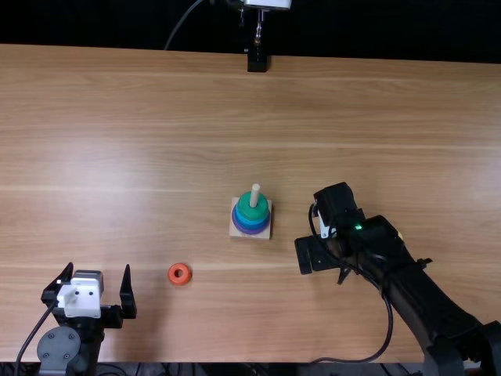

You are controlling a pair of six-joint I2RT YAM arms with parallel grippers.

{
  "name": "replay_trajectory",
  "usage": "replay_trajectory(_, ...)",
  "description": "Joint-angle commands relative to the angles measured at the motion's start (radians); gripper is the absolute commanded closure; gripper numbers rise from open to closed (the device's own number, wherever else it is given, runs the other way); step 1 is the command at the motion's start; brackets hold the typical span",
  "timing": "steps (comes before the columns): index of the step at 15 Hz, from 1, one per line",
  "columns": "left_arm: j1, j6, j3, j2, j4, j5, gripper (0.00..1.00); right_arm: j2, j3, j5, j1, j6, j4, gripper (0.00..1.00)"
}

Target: Build the Hanoi tower: stack the rings onto the peg from bottom to top in this color order: purple, dark blue, light blue, dark green, light green, yellow, orange.

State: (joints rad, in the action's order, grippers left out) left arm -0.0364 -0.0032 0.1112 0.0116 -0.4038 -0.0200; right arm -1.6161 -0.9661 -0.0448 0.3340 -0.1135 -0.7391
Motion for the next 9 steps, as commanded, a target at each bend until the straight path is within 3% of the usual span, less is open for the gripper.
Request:
replay_trajectory(1,0.009,0.003,-0.111,-0.012,-0.075,0.000,0.00,-0.036,0.007,-0.001,0.014,-0.001,0.002,0.00)
replay_trajectory(9,0.009,0.003,-0.111,-0.012,-0.075,0.000,0.00,-0.093,-0.017,-0.003,0.022,-0.002,0.029,0.00)
